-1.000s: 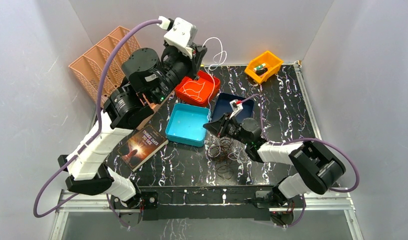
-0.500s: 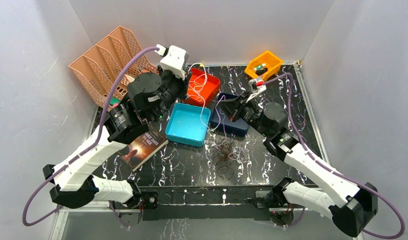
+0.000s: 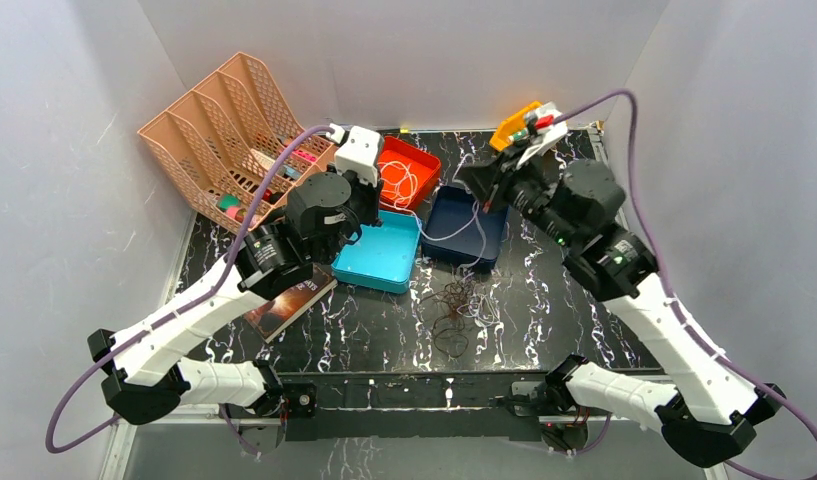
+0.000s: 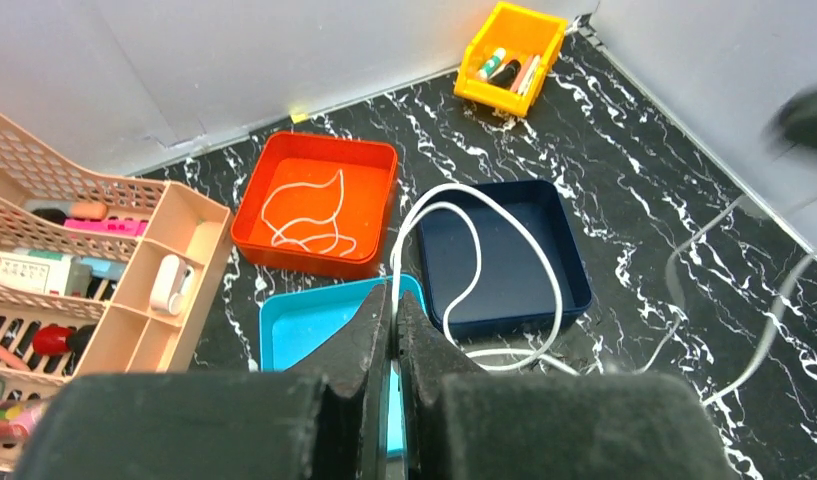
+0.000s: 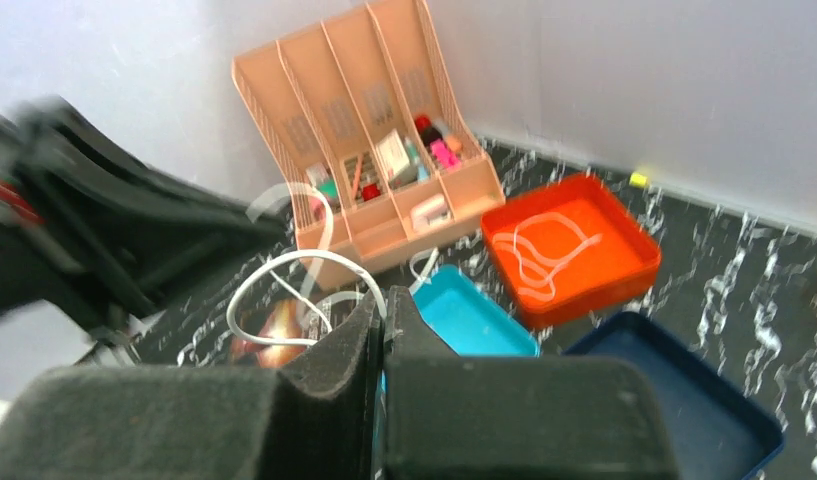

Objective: Untangle the cables

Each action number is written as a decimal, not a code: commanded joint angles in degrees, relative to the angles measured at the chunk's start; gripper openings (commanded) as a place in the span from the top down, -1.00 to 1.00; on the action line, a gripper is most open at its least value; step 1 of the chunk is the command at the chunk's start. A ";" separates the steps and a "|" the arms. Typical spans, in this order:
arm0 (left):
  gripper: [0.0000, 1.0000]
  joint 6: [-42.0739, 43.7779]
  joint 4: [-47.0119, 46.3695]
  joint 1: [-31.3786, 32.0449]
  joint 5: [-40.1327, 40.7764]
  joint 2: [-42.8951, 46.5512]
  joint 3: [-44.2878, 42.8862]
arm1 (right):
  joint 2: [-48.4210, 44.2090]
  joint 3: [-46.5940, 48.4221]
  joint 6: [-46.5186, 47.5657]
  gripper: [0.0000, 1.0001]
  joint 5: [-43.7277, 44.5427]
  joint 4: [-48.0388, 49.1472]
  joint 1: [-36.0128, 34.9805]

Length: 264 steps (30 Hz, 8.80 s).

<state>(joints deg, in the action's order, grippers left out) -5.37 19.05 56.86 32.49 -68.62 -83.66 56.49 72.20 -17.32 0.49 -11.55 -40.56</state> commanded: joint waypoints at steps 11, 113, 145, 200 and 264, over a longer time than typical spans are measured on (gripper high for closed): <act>1.00 -4.33 -1.94 0.01 1.23 4.27 4.84 | 2.40 18.05 4.75 1.00 -0.31 -6.37 -0.21; 0.20 -11.71 -14.87 -40.02 -42.77 -39.52 -4.43 | 84.84 57.02 4.50 0.95 -15.38 9.25 13.49; 0.05 -9.03 -14.70 -40.06 -42.99 -31.18 2.80 | 68.76 42.98 16.42 -0.08 0.19 2.69 8.62; 0.08 -8.52 1.02 -31.53 -42.66 -70.63 -39.20 | 6.61 -30.69 -3.59 0.09 -7.70 -0.50 12.08; 0.00 -17.74 -10.40 1.43 -31.09 -23.28 15.88 | -14.54 -35.24 -22.02 -0.05 2.82 -24.60 12.17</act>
<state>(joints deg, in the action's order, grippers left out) -21.41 12.12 55.35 -0.43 -89.91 -67.85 43.16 36.49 -37.28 2.85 -33.26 -28.29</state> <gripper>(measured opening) 0.497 0.523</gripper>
